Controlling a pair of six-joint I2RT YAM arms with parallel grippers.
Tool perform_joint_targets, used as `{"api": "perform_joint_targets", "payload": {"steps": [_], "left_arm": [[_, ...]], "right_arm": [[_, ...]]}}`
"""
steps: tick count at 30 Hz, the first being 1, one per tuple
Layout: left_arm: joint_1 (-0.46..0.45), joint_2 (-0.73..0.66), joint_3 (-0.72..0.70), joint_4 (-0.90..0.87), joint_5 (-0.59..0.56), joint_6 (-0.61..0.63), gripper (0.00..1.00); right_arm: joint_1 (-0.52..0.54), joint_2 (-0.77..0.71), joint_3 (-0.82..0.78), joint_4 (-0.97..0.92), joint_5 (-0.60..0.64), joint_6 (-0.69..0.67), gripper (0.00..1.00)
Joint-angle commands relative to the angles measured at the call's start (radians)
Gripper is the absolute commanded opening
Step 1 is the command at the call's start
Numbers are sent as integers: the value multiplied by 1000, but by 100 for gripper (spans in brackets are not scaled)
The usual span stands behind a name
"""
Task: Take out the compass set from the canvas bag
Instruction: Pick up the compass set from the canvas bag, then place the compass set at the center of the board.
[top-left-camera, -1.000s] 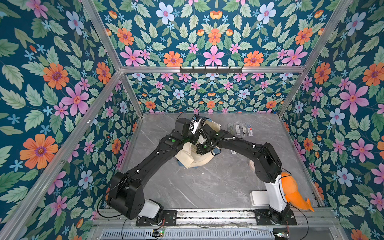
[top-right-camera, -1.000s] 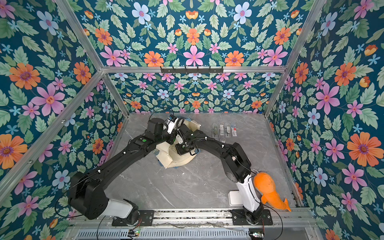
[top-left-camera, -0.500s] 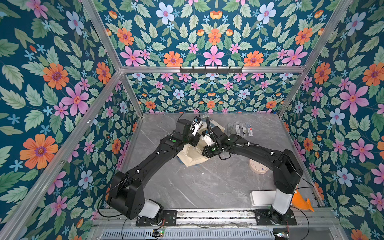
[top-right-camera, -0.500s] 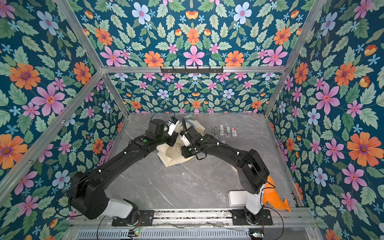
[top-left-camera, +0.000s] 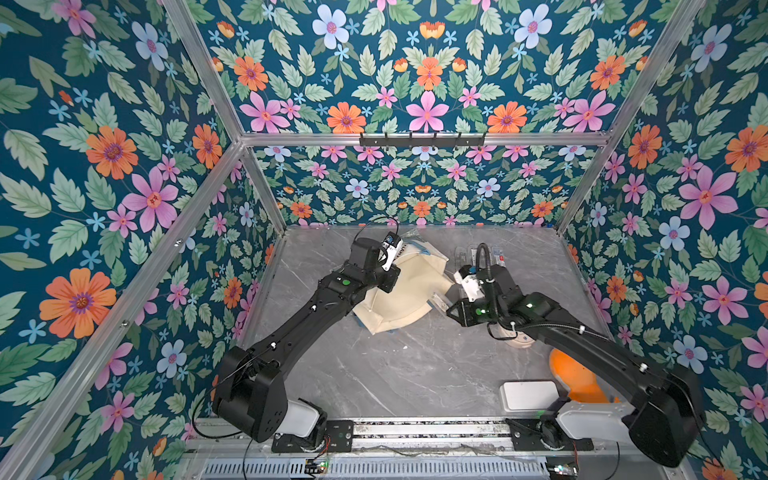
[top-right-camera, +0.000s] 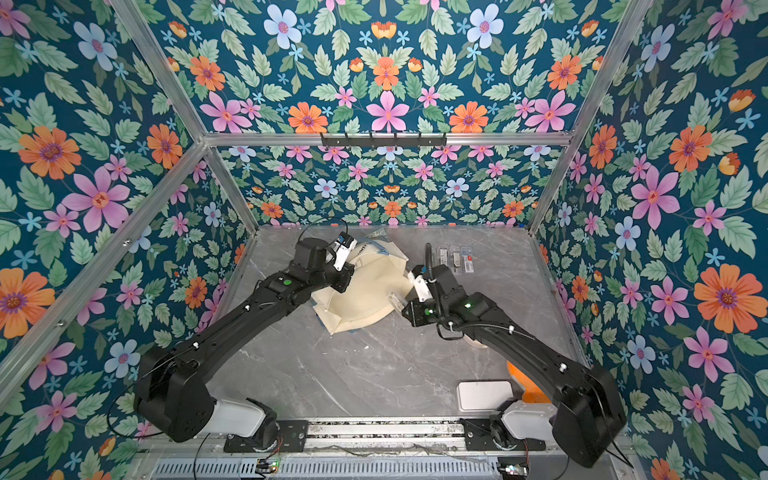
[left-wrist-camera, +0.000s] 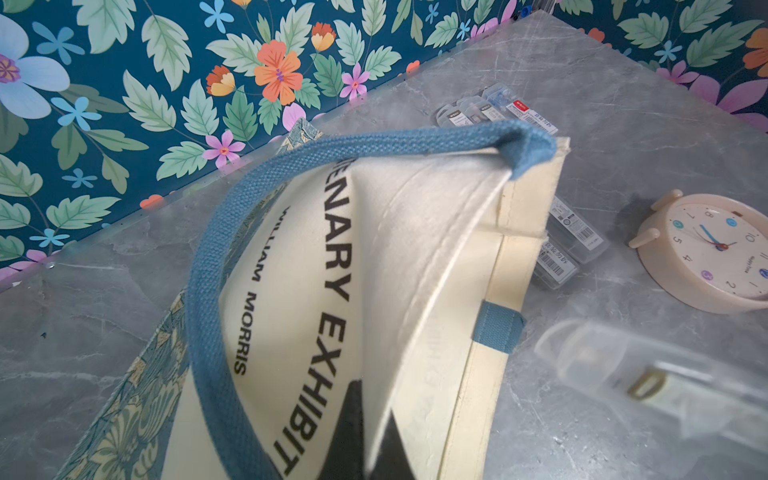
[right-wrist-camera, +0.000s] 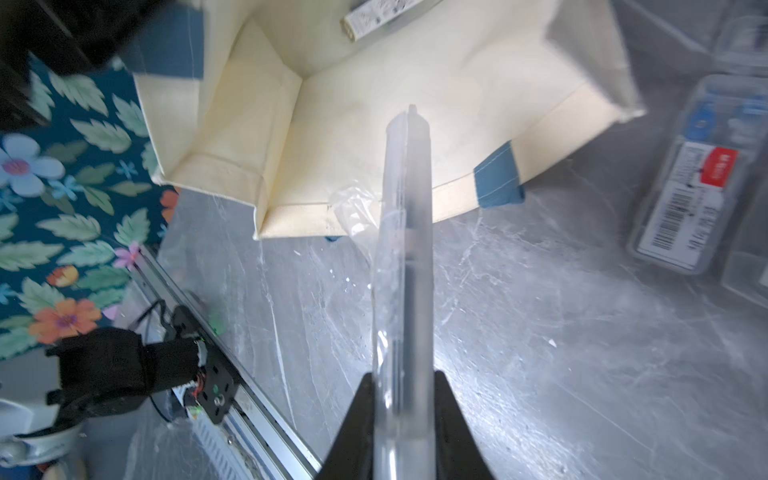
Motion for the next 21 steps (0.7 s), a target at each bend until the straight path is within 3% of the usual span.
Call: {"api": "perform_joint_targets", "payload": {"steps": [1,11,21], "left_arm": [[1,-6,-1,16,13,-11,0],[2,-3,-3,18,25,-15,0],[1,-4,-5,19,36,-17,0]], "right_arm": [[-116,-58,-51,38,-74,68,11],[-474,-17,-124,126,-171,127,8],[-577,159,-100,172,-113,80,9]]}}
